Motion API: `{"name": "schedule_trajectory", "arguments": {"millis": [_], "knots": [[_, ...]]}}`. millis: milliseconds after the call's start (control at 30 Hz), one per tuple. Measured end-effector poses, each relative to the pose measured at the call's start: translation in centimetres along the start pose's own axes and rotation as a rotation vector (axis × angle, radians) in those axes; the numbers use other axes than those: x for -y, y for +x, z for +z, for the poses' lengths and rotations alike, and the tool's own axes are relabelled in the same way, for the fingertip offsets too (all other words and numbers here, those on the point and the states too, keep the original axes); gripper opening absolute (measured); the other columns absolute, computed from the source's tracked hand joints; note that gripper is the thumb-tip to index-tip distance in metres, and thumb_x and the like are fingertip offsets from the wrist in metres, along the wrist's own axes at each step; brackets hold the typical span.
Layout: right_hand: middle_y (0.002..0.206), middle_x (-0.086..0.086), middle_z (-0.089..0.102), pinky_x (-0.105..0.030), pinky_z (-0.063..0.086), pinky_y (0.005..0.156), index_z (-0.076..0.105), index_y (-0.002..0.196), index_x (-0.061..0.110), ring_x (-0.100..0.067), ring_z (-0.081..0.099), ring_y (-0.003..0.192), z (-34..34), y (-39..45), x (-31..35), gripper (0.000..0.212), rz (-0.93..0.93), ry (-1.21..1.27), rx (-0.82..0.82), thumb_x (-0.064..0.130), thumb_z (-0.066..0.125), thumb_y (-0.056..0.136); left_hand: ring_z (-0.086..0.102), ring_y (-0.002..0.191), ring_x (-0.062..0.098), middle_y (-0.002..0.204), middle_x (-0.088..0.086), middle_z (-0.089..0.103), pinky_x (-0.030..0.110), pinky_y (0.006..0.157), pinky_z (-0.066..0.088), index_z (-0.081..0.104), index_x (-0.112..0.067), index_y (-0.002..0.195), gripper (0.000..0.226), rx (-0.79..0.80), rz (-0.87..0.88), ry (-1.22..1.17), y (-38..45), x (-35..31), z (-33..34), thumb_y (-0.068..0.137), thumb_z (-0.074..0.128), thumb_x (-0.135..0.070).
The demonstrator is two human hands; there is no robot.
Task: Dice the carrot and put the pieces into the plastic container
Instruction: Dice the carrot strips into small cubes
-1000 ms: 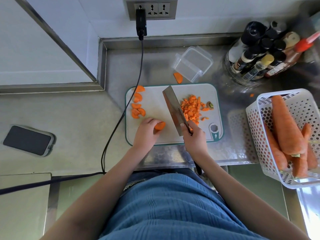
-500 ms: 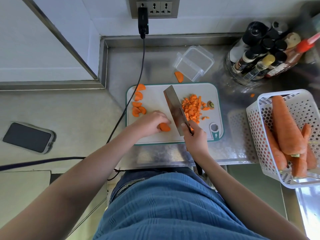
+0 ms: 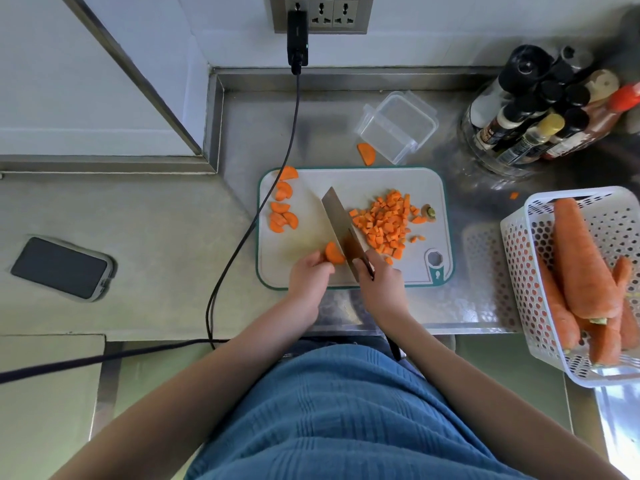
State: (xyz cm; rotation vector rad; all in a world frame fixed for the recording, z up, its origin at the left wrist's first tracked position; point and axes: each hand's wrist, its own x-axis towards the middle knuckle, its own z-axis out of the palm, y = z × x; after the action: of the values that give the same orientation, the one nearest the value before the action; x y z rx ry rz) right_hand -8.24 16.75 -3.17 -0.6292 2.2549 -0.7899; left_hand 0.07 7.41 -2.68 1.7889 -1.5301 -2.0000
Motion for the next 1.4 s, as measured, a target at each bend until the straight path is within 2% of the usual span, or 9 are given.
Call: {"name": "schedule_trajectory", "arguments": {"millis": [133, 233, 300, 367, 500, 633, 767, 1033, 1400], "knots": [[0.08, -0.013, 0.061, -0.034, 0.042, 0.057, 0.043, 0.097, 0.013, -0.031, 0.056, 0.068, 0.8, -0.7, 0.7, 0.015, -0.012, -0.125, 0.056, 0.026, 0.037, 0.102, 0.047, 0.066, 0.014, 0.063, -0.003, 0.052, 0.025, 0.058, 0.033, 0.053, -0.018, 0.065, 0.025, -0.037, 0.008, -0.092, 0.2, -0.7, 1.2, 0.088, 0.051, -0.007], [0.082, -0.017, 0.061, -0.034, 0.04, 0.056, 0.034, 0.096, 0.016, -0.031, 0.053, 0.068, 1.0, -0.9, 1.3, 0.012, -0.01, -0.178, 0.103, 0.025, 0.033, 0.103, 0.059, 0.084, 0.013, 0.086, -0.002, 0.068, 0.02, 0.07, 0.042, 0.069, -0.015, 0.088, 0.014, -0.078, 0.081, -0.069, 0.7, 0.0, 1.1, 0.091, 0.055, -0.013], [0.083, -0.017, 0.061, -0.036, 0.042, 0.057, 0.033, 0.096, 0.016, -0.033, 0.055, 0.07, 0.9, -0.9, 1.6, 0.011, -0.006, -0.173, 0.106, 0.025, 0.031, 0.103, 0.06, 0.096, 0.011, 0.103, -0.004, 0.068, 0.02, 0.082, 0.044, 0.07, -0.015, 0.107, 0.02, -0.122, 0.082, -0.079, 0.9, 0.3, 0.9, 0.091, 0.058, -0.011], [0.081, -0.015, 0.059, -0.034, 0.041, 0.056, 0.034, 0.096, 0.015, -0.033, 0.055, 0.068, 0.8, -0.8, 1.7, 0.013, 0.003, -0.165, 0.094, 0.025, 0.031, 0.103, 0.058, 0.095, 0.007, 0.104, -0.008, 0.065, 0.018, 0.084, 0.041, 0.067, -0.014, 0.112, 0.024, -0.152, 0.09, -0.066, 0.9, 0.2, 0.8, 0.089, 0.061, -0.01], [0.078, -0.014, 0.058, -0.032, 0.035, 0.05, 0.038, 0.098, 0.01, -0.029, 0.052, 0.062, 0.9, -0.5, 1.7, 0.016, 0.02, -0.123, 0.069, 0.024, 0.033, 0.103, 0.065, 0.085, 0.012, 0.093, -0.002, 0.07, 0.024, 0.08, 0.053, 0.069, -0.016, 0.099, 0.014, -0.202, 0.062, -0.026, 1.3, 0.0, 0.9, 0.085, 0.067, -0.015], [0.082, -0.015, 0.061, -0.034, 0.042, 0.054, 0.041, 0.1, 0.011, -0.03, 0.057, 0.066, 1.1, -0.3, 1.6, 0.017, 0.034, -0.107, 0.059, 0.026, 0.034, 0.103, 0.063, 0.07, 0.008, 0.076, -0.004, 0.067, 0.009, 0.056, 0.046, 0.068, -0.014, 0.092, 0.008, -0.247, 0.01, -0.077, 1.4, -0.3, 0.9, 0.085, 0.068, -0.018], [0.079, -0.013, 0.06, -0.034, 0.042, 0.053, 0.043, 0.101, 0.009, -0.029, 0.056, 0.065, 0.8, -0.3, 1.7, 0.017, 0.035, -0.095, 0.044, 0.024, 0.035, 0.103, 0.069, 0.074, 0.016, 0.077, 0.005, 0.07, 0.025, 0.072, 0.056, 0.068, -0.012, 0.082, 0.005, -0.246, -0.076, -0.195, 1.5, -0.4, 1.0, 0.084, 0.07, -0.016], [0.064, 0.0, 0.047, -0.026, 0.026, 0.044, 0.04, 0.1, 0.012, -0.013, 0.045, 0.054, -0.1, -0.8, 3.3, 0.012, -0.02, -0.055, -0.006, 0.022, 0.033, 0.103, 0.063, 0.057, 0.017, 0.068, 0.009, 0.064, 0.021, 0.056, 0.056, 0.059, -0.005, 0.074, 0.014, -0.244, -0.122, -0.273, 1.4, -0.8, 0.2, 0.086, 0.066, -0.008], [0.079, -0.016, 0.061, -0.043, 0.052, 0.057, 0.033, 0.099, 0.015, -0.033, 0.059, 0.068, 1.3, -0.6, 3.8, 0.011, -0.019, -0.17, 0.037, 0.024, 0.029, 0.104, 0.064, 0.058, 0.015, 0.073, 0.012, 0.069, 0.018, 0.053, 0.053, 0.063, -0.005, 0.077, 0.009, -0.229, -0.073, -0.183, 1.5, -0.9, 0.1, 0.084, 0.067, -0.008]]}}
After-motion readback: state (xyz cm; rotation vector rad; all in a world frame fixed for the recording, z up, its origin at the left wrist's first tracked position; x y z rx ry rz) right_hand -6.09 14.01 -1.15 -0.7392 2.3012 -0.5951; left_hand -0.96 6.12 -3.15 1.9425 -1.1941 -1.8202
